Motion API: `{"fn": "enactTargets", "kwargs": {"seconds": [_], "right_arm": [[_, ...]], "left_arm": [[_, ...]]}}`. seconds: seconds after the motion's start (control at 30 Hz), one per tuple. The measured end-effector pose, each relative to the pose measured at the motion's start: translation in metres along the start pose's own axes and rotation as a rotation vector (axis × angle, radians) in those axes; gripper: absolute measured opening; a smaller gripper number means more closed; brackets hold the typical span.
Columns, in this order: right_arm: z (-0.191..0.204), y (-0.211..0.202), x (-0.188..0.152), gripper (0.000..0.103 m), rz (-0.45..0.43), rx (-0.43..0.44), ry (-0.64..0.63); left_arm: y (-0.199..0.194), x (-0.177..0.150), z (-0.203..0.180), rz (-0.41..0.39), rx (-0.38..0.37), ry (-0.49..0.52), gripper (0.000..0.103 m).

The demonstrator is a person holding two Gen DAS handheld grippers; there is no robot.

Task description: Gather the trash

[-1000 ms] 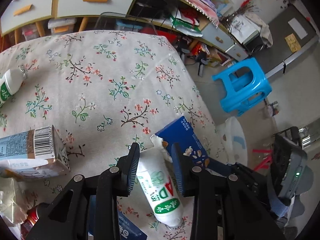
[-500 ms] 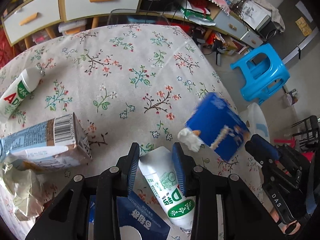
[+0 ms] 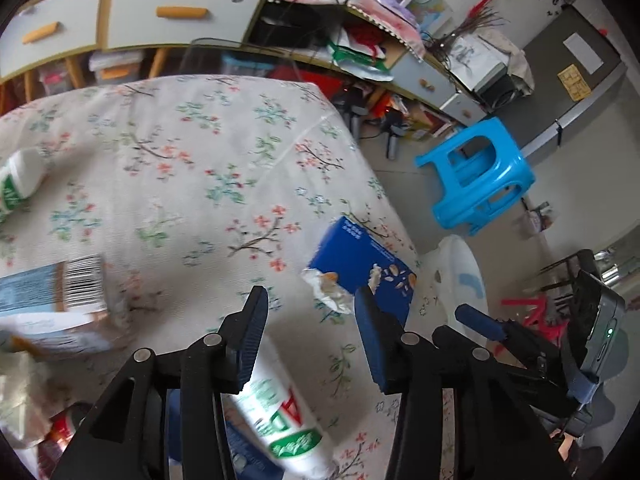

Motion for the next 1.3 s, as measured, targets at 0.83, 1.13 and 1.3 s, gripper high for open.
{"fn": "enactTargets", "kwargs": {"seconds": [0.83, 1.13, 1.3], "right_arm": [[-0.002, 0.018, 0.007, 0.089, 0.008, 0.05, 0.0], [0.03, 0.044, 0.019, 0.09, -0.003, 0.088, -0.104], [0.057, 0.053, 0.025, 0.09, -0.028, 0.172, -0.162]], "left_arm": [[0.026, -0.001, -0.002, 0.004, 0.021, 0.057, 0.003], [-0.002, -0.005, 0.02, -0.002, 0.095, 0.059, 0.003], [-0.011, -0.004, 0.03, -0.021, 0.12, 0.052, 0.003]]}}
Point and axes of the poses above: each gripper's, at about its wrist camera, not at the fingertips, and y roughly the way its jaws point, z to its left, x to its top, the point moved 6 cm from there along y, roughly the way its jaws point, and after that the axes turned 5 degrees about -y, right-handed, at the moved point
